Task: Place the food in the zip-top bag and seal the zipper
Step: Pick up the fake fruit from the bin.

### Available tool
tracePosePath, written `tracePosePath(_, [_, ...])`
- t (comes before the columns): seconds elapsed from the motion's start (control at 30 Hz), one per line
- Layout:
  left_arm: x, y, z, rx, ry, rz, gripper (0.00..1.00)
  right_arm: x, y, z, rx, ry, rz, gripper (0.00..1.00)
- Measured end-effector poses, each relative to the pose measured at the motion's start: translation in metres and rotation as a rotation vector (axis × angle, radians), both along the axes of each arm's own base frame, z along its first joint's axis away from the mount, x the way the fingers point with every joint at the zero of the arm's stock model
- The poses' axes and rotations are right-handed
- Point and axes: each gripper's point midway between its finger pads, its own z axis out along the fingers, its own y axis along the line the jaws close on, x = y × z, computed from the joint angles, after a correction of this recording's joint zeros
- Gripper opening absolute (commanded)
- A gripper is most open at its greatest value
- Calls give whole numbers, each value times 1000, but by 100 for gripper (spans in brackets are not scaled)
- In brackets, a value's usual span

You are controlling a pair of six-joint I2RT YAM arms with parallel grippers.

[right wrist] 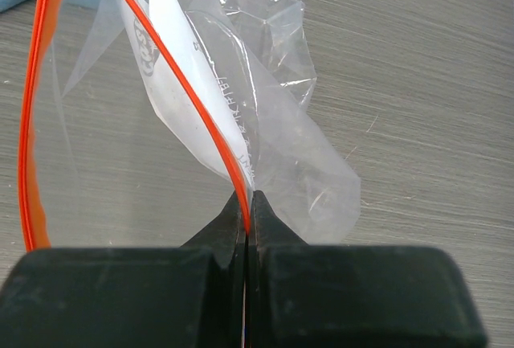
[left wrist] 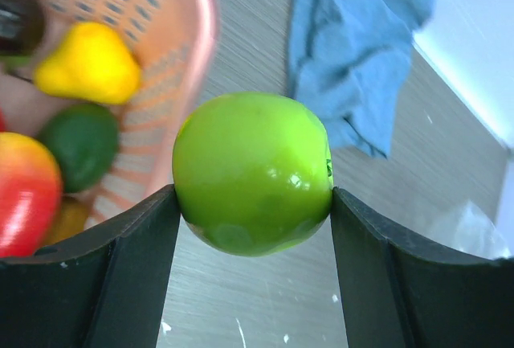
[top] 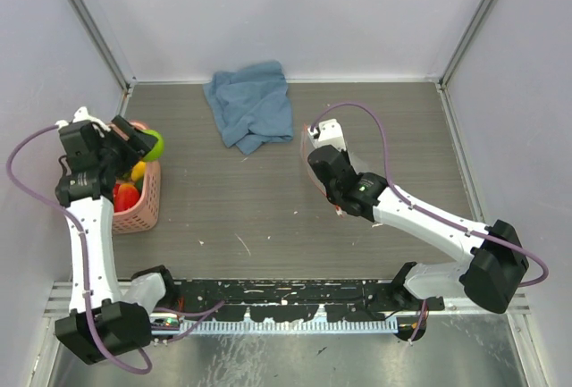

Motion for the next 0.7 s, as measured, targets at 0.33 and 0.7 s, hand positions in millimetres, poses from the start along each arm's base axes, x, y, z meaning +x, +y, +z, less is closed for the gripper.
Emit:
tracePosePath(0.33, [2, -99, -13, -154, -5, -303, 42, 1, 4, 1, 11, -1, 13, 1])
tracePosePath(0.7, [-13, -224, -27, -299, -43, -603, 41, -1, 15, -4, 43, 22, 65, 1])
